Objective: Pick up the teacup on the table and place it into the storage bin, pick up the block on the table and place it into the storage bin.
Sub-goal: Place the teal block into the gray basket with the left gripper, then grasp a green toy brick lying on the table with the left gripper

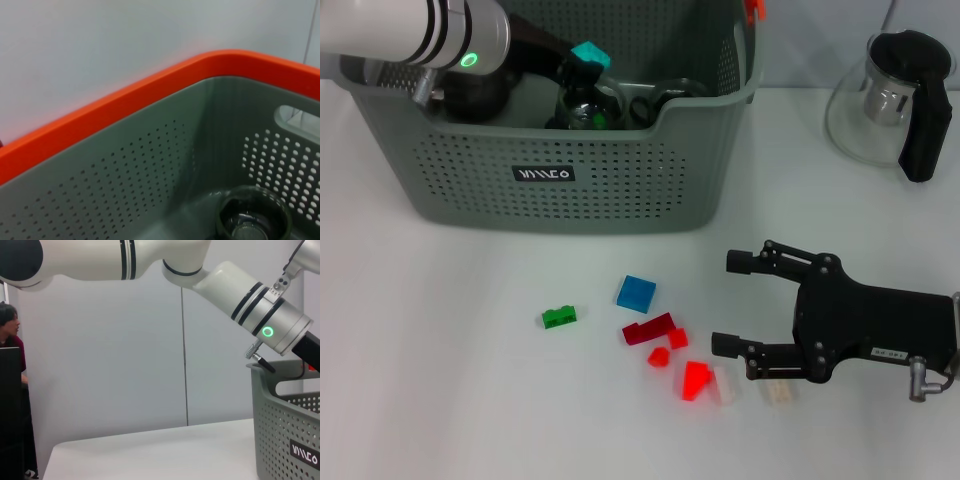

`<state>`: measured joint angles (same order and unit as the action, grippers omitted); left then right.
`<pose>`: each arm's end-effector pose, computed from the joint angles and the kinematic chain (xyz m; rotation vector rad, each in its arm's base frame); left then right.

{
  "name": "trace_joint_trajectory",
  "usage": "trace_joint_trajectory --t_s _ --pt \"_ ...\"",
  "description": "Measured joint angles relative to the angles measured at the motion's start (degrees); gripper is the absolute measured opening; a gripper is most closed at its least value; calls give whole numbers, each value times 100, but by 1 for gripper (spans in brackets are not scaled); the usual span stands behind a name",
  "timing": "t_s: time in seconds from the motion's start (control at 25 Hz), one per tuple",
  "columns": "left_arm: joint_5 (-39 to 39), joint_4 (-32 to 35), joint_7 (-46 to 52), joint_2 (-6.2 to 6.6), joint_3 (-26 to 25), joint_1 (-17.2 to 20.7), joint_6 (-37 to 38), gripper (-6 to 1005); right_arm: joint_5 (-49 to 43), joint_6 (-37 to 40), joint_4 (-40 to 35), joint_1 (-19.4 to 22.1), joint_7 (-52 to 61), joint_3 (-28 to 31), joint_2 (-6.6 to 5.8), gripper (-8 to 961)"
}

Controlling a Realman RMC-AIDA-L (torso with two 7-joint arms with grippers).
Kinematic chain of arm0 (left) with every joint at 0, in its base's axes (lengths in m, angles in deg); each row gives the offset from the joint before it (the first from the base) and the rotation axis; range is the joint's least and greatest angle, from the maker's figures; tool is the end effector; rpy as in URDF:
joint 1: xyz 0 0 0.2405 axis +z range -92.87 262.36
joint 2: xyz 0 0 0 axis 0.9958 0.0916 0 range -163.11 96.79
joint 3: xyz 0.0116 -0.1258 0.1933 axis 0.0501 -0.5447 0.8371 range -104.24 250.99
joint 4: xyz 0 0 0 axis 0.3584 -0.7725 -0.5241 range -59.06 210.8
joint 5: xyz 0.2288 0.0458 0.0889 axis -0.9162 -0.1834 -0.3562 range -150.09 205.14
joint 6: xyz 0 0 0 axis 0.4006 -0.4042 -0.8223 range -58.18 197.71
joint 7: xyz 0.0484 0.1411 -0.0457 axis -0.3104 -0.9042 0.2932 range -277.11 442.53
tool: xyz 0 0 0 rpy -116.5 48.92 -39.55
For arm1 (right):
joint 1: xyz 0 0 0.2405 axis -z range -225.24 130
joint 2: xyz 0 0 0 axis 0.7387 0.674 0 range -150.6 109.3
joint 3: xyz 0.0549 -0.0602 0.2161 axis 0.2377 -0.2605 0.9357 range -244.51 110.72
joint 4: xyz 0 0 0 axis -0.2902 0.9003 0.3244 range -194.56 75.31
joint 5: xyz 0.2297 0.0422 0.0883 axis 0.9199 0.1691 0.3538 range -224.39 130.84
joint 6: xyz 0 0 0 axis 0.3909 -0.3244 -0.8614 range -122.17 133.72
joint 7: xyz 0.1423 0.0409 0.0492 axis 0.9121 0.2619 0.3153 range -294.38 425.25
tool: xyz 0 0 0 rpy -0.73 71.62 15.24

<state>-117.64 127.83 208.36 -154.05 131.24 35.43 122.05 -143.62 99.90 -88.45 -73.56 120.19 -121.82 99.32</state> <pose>-0.1471 0.5008 0.0162 -2.3290 -0.6376 -0.0383 0.2442 0.3073 -0.0441 -2.7868 0.1833 0.9731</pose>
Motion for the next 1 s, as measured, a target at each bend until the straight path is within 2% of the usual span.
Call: trace_joint_trajectory --t_s 0.2,0.32,0.44,0.56,0.64,0.68,0.72,0.76,0.88,0.96,1.0 --pt "77 509 16 -101 -53 259 214 487 0 -1 0 -10 6 0 0 922" --pt "414 1128 -21 -225 -100 674 329 509 0 0 0 -23 11 0 -1 922" --pt "1329 1781 -294 -268 -156 1267 747 523 0 1 -11 -40 73 0 -1 922" --pt "2879 2072 -1252 -323 -709 1853 1707 520 0 31 -12 -42 96 6 0 922" --pt "3839 1828 -2104 -320 -1430 2082 2861 518 0 48 -7 -43 96 16 5 922" --pt "4315 1281 -2855 -252 -2176 2163 3939 517 0 49 -7 -43 97 23 5 922" --pt "4432 940 -3241 -207 -2556 2193 4404 516 0 50 -6 -47 100 30 8 922" --pt "4432 940 -3241 -207 -2556 2193 4404 515 0 50 -3 -47 107 41 7 922" --pt "4080 -32 -4472 -65 -3422 2315 5128 511 0 47 -1 -49 186 65 0 924" --pt "3440 -351 -5276 -69 -3724 2482 5287 509 0 28 0 -44 249 70 -5 924" --pt "3201 -399 -5531 -111 -3753 2573 5277 508 0 16 0 -40 264 70 -5 924"
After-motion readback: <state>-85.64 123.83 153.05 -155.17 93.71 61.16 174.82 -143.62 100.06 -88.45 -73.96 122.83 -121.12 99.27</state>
